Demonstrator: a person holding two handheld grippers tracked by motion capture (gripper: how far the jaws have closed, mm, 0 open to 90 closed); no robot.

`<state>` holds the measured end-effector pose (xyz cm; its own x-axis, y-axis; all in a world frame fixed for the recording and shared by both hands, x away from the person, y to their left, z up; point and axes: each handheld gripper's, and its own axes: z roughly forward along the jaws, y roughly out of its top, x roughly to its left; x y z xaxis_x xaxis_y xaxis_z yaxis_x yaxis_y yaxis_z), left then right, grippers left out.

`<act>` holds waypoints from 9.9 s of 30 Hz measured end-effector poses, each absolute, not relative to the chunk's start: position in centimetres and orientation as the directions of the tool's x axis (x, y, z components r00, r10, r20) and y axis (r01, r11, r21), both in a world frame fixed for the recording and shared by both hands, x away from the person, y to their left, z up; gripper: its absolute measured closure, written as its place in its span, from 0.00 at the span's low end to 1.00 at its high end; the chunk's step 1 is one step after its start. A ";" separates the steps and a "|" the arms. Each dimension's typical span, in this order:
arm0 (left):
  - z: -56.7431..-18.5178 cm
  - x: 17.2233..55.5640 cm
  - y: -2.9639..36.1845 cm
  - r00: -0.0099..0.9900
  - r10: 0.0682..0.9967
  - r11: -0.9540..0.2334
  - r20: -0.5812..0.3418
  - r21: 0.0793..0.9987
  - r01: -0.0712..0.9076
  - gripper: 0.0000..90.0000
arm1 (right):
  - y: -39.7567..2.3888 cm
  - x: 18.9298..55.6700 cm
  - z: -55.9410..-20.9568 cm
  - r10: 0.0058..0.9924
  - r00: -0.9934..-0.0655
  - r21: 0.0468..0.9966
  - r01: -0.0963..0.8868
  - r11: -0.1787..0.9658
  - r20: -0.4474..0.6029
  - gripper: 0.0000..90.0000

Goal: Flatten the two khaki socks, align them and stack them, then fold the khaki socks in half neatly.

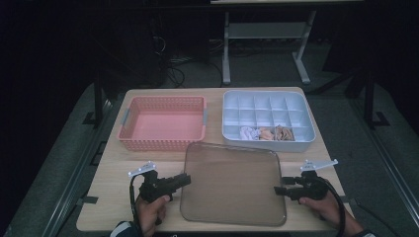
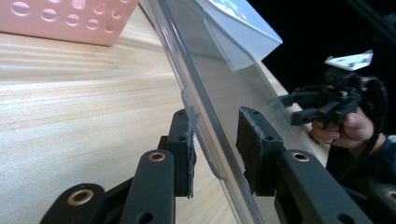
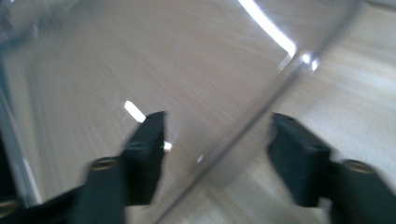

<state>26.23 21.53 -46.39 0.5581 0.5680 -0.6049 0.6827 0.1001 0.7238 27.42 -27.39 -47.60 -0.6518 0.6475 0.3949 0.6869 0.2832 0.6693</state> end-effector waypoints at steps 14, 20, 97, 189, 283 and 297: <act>-47.2 26.7 25.0 0.463 0.547 0.147 -0.697 0.625 0.767 0.77 | -25.7 28.4 -45.8 0.627 -0.635 0.688 0.695 0.209 0.451 0.72; -47.1 26.9 25.3 0.480 0.535 0.135 -0.695 0.632 0.763 0.79 | -25.3 29.0 -44.3 0.637 -0.641 0.745 0.649 0.152 0.429 0.77; -35.7 47.8 9.1 0.595 0.583 -0.117 -0.552 0.668 0.735 0.78 | -36.9 42.4 -33.4 0.877 -0.308 0.759 0.645 -0.092 0.368 0.71; -38.1 50.1 4.1 0.618 0.743 -0.339 -0.257 0.651 0.679 0.37 | -36.2 45.5 -41.1 0.894 -0.302 0.702 0.712 -0.019 0.331 0.37; -36.3 40.0 11.0 0.861 0.504 -0.549 -0.071 0.743 0.383 0.23 | -32.5 41.1 -37.8 0.886 -0.449 0.739 0.636 0.223 0.118 0.29; -37.5 34.0 16.1 0.864 0.491 -0.647 0.112 0.712 0.275 0.21 | -29.1 39.5 -37.6 0.835 -0.541 0.764 0.581 0.280 0.106 0.30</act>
<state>33.97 16.14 -37.51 0.8642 0.4905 0.1123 0.2745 -0.6466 0.7117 39.50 -29.14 -37.59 -0.5407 0.8345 0.1061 0.5815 0.2796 0.7640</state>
